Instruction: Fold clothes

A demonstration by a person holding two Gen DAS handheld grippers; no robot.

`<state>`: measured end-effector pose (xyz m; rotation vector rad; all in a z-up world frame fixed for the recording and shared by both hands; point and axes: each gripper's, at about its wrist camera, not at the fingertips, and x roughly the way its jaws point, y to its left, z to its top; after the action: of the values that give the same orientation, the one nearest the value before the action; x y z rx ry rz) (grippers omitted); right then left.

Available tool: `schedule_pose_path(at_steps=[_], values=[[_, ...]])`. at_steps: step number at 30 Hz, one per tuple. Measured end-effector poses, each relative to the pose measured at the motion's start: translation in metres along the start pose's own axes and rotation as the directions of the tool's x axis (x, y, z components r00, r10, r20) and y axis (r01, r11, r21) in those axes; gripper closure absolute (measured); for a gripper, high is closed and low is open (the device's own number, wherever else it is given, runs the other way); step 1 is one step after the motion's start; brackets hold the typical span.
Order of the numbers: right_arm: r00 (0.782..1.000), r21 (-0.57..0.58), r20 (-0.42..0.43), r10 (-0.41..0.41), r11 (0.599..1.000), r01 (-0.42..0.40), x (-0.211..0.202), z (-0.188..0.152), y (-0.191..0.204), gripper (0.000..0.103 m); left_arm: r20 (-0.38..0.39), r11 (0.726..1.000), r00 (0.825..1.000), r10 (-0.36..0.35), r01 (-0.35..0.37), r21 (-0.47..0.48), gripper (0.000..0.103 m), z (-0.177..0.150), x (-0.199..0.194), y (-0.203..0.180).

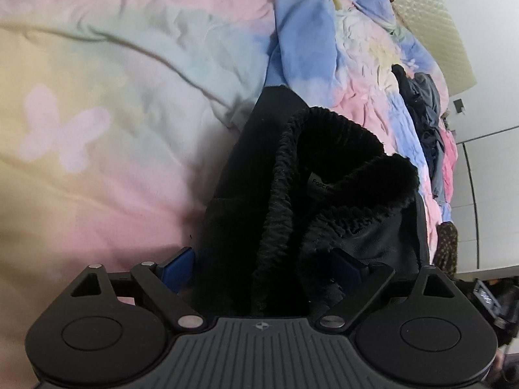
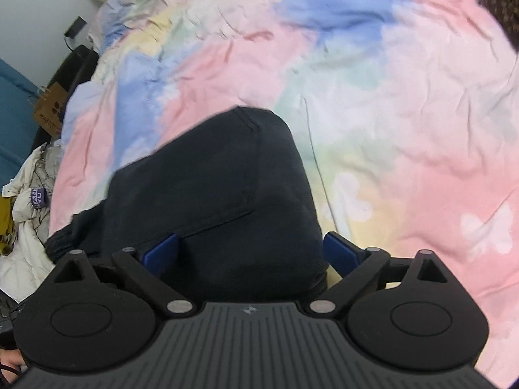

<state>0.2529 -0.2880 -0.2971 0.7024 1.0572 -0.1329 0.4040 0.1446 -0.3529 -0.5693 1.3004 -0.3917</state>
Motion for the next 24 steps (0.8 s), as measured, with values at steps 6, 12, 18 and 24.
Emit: schedule_pose_path(at_steps=[6, 12, 18, 24], values=[[0.995, 0.007, -0.095, 0.028, 1.0, -0.027, 0.037, 0.007, -0.012, 0.001, -0.042, 0.999, 0.998, -0.042, 0.042, -0.018, 0.011, 0.014, 0.019, 0.01], [0.993, -0.018, -0.115, 0.038, 0.999, -0.04, 0.047, 0.01, 0.0, 0.026, -0.048, 0.999, 0.998, -0.028, 0.029, 0.04, 0.035, 0.021, 0.025, -0.004], [0.997, -0.077, -0.07, -0.032, 0.997, 0.027, 0.026, 0.005, 0.024, 0.061, -0.03, 0.991, 1.0, 0.006, -0.002, 0.136, 0.062, 0.018, 0.009, -0.03], [0.999, -0.087, -0.014, -0.05, 0.995, 0.049, -0.013, 0.001, 0.046, 0.068, 0.001, 0.982, 1.0, -0.001, 0.001, 0.19, 0.068, 0.009, -0.026, -0.058]])
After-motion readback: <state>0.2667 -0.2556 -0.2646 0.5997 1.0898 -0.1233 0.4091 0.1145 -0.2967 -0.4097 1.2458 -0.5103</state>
